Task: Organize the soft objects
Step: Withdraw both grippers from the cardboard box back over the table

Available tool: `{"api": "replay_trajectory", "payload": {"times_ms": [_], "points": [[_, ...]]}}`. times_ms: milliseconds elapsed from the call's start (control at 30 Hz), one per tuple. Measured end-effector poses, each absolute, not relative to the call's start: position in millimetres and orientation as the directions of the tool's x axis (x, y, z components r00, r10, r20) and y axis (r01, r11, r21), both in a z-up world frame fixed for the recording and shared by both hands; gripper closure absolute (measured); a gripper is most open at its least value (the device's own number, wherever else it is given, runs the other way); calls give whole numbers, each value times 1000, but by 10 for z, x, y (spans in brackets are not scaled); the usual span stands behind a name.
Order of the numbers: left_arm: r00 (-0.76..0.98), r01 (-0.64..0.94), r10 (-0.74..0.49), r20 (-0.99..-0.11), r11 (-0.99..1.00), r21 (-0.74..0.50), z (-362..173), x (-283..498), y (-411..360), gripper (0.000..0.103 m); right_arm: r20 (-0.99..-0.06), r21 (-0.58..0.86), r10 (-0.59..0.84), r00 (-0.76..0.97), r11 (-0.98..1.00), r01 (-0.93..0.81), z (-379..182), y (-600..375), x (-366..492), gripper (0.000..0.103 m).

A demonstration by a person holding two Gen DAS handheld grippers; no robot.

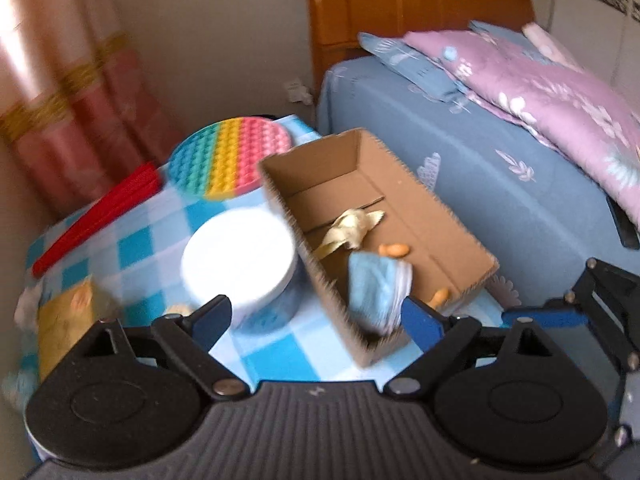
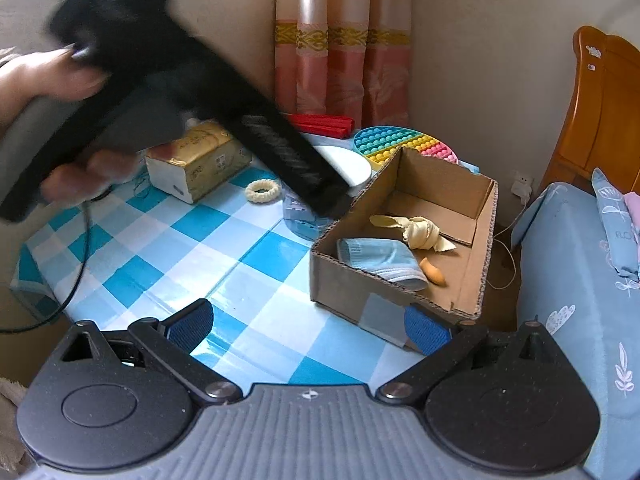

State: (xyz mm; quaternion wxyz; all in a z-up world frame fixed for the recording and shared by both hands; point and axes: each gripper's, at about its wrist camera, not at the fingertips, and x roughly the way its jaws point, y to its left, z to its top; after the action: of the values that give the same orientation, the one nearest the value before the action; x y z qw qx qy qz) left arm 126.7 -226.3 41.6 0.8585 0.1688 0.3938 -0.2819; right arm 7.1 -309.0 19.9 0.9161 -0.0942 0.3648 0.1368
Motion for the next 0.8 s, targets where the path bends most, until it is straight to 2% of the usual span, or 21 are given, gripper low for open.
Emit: {"api": "replay_trajectory", "payload": {"times_ms": [233, 600, 800], "points": [[635, 463, -248, -732, 880, 104, 382, 956, -1765, 7, -697, -49, 195, 690, 947, -317, 163, -2985, 47, 0], [701, 250, -130, -701, 966, 71, 93, 730, -1019, 7, -710, -32, 202, 675, 948, -317, 97, -2821, 49, 0], [683, 167, -81, -726, 985, 47, -145, 733, -642, 7, -716, -38, 189, 672, 951, -308, 57, -2700, 97, 0]]}}
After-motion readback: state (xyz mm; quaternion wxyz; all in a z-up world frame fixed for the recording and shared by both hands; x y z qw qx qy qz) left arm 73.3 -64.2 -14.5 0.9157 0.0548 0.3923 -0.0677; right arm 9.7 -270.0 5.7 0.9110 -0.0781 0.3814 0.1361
